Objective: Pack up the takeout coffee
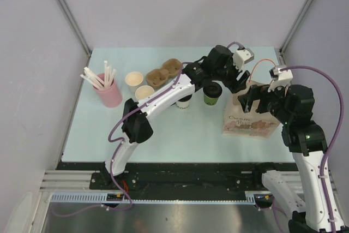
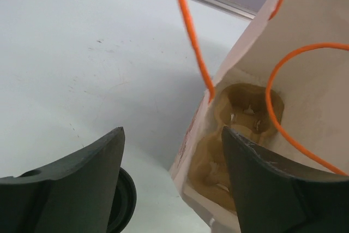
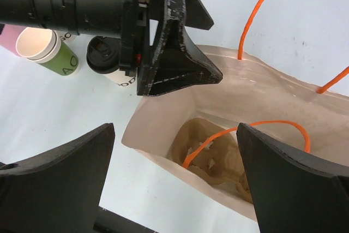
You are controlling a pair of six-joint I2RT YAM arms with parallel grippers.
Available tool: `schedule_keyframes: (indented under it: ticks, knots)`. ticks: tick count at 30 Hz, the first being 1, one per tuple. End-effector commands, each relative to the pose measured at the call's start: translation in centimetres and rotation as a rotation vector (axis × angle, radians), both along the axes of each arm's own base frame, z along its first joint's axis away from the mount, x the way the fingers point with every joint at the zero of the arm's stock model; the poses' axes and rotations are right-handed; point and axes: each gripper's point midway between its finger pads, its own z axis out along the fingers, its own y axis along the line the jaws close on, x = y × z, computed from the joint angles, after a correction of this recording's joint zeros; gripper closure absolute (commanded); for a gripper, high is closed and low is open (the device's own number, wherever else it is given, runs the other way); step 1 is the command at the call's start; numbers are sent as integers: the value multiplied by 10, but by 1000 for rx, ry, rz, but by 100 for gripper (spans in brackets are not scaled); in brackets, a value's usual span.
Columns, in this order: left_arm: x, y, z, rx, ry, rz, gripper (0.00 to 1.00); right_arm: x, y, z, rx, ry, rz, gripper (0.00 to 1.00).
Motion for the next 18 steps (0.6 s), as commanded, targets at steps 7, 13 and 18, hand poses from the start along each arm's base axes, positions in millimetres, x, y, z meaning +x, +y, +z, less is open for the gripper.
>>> schedule_keyframes:
  ticks: [7, 13, 18]
  knots:
    - [-35, 19, 108, -162, -100, -113, 5, -6, 6, 36, 41, -75, 23, 0]
    - [-33, 56, 136, -195, -39, -78, 4, -13, 11, 56, 84, -101, 45, 5]
    - [-27, 108, 160, -162, -111, 23, 4, -5, 25, 70, 132, -80, 84, 13]
